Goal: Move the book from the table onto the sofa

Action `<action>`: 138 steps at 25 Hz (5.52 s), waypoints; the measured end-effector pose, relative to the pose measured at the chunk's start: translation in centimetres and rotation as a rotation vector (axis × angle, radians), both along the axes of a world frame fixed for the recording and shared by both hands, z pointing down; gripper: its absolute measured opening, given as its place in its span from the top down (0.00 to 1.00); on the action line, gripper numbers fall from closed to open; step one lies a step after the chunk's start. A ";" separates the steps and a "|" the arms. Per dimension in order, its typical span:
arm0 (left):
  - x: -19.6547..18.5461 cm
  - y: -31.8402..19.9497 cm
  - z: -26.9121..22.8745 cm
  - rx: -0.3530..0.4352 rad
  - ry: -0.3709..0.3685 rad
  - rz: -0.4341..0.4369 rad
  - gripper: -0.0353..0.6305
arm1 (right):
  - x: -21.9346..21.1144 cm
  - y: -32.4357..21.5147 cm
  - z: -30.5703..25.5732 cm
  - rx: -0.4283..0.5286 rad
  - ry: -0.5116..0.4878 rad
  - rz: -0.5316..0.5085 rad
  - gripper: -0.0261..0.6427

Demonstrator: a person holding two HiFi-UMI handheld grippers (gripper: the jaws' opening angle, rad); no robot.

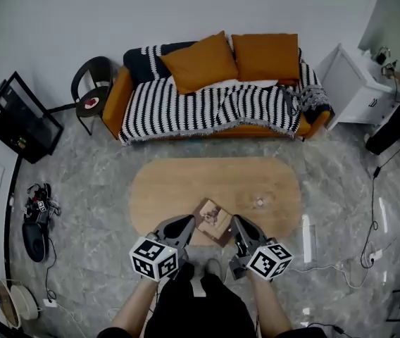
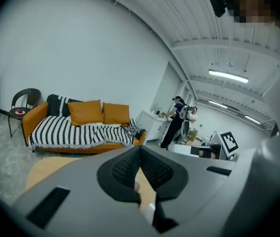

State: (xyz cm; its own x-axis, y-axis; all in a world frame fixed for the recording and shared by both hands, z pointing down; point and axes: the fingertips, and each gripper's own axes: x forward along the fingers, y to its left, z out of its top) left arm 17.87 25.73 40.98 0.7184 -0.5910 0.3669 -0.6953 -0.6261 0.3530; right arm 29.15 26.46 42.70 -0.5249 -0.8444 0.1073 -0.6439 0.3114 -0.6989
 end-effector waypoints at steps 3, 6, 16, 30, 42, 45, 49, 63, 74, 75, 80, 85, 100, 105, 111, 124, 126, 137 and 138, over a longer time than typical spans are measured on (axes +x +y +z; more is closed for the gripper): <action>-0.5 -1.5 0.8 -0.012 -0.003 0.034 0.92 | -0.4 -1.2 0.7 -0.009 0.000 0.034 0.92; -1.1 -3.6 1.5 -0.028 -0.001 0.080 0.92 | -0.9 -2.7 1.1 -0.021 0.003 0.082 0.92; -3.1 -9.1 4.4 -0.074 -0.002 0.280 0.92 | -2.7 -5.9 4.0 -0.094 0.041 0.299 0.92; -1.7 -10.1 9.1 -0.174 -0.027 0.396 0.92 | 0.3 -3.5 7.7 -0.167 0.030 0.472 0.92; 0.8 -11.6 17.2 -0.240 -0.096 0.410 0.92 | 3.2 -3.5 16.9 -0.259 -0.007 0.495 0.92; 1.2 -12.1 20.2 -0.265 -0.117 0.415 0.92 | 3.8 -3.4 20.0 -0.287 -0.021 0.506 0.92; 1.5 -12.6 24.2 -0.296 -0.147 0.421 0.92 | 4.3 -3.1 24.1 -0.323 -0.041 0.514 0.92; 1.7 -13.6 36.0 -0.412 -0.227 0.441 0.92 | 5.6 -2.6 34.7 -0.395 -0.122 0.503 0.92; 1.5 -14.1 45.3 -0.497 -0.312 0.489 0.92 | 6.7 0.7 42.7 -0.473 -0.163 0.481 0.92; 1.5 -14.1 45.9 -0.502 -0.322 0.501 0.92 | 6.8 0.8 43.2 -0.473 -0.170 0.473 0.92; 1.2 -13.9 48.8 -0.551 -0.365 0.560 0.92 | 7.0 2.0 45.3 -0.498 -0.204 0.448 0.89; 1.2 -14.0 51.0 -0.606 -0.397 0.589 0.77 | 6.8 3.5 47.7 -0.545 -0.248 0.424 0.79; 2.4 -12.3 53.3 -0.628 -0.435 0.705 0.74 | 5.3 5.2 52.1 -0.598 -0.380 0.352 0.63; 3.7 -11.1 53.4 -0.627 -0.423 0.738 0.74 | 4.2 5.4 53.3 -0.590 -0.462 0.329 0.62; 5.3 -9.0 53.6 -0.630 -0.417 0.805 0.74 | 3.6 5.8 53.6 -0.547 -0.571 0.326 0.61; 5.5 -8.8 53.4 -0.623 -0.413 0.796 0.74 | 3.2 6.5 52.3 -0.430 -0.720 0.323 0.72; 5.3 -9.0 53.2 -0.617 -0.410 0.787 0.74 | 3.2 6.7 52.3 -0.420 -0.749 0.332 0.72; 4.5 -11.2 46.8 -0.523 -0.336 0.669 0.74 | 4.4 6.2 48.8 -0.418 -0.718 0.358 0.73; 4.4 -11.2 45.8 -0.515 -0.327 0.662 0.76 | 4.6 5.9 48.0 -0.412 -0.719 0.361 0.73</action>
